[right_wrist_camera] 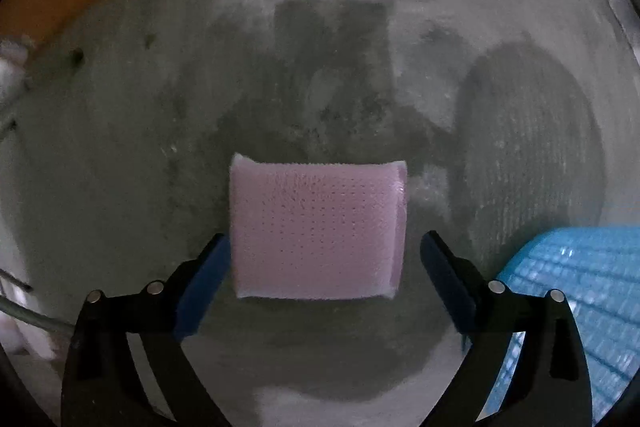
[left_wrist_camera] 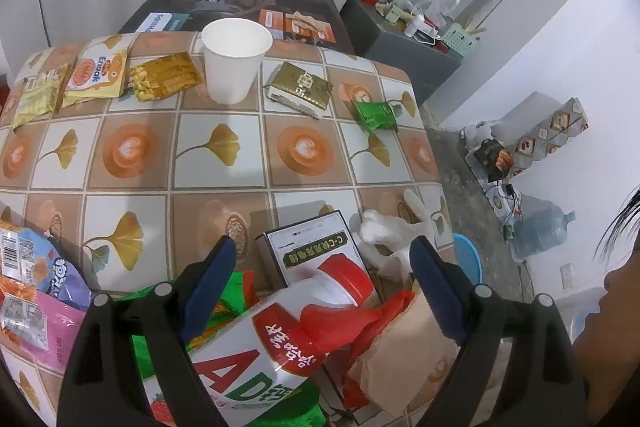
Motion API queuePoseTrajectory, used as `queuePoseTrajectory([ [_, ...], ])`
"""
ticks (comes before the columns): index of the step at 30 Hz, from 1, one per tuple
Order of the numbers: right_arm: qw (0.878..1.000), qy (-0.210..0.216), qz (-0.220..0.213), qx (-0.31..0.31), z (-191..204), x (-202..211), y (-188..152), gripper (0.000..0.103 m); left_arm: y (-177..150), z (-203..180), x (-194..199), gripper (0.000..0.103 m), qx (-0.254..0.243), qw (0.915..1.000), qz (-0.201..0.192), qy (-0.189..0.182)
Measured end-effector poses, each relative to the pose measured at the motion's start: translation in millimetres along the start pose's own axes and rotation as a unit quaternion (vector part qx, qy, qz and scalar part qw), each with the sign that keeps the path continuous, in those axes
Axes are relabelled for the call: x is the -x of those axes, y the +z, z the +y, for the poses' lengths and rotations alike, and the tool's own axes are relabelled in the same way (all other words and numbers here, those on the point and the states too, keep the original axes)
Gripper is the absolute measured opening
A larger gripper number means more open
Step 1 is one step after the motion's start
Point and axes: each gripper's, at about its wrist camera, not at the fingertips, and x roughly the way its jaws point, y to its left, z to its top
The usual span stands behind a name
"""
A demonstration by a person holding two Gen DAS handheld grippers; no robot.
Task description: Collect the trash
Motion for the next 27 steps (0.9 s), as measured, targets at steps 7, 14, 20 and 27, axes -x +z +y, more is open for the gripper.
queuePoseTrajectory([
  [7, 0.999, 0.023, 0.030, -0.021, 13, -30, 20, 0.096, 0, -1, -1, 0.086, -0.001, 1.0000, 0.001, 0.004],
  [14, 0.999, 0.033, 0.021, -0.036, 3, -25, 23, 0.089, -2, -1, 2, 0.086, 0.000, 1.0000, -0.002, -0.002],
  [20, 0.998, 0.031, -0.023, -0.057, 1, 18, 9, 0.087, -8, 2, 15, 0.086, 0.002, 0.9999, -0.010, -0.003],
  [27, 0.961, 0.147, -0.208, -0.110, 0, 209, -49, 0.087, -18, 3, 33, 0.086, 0.005, 0.9995, -0.027, -0.016],
])
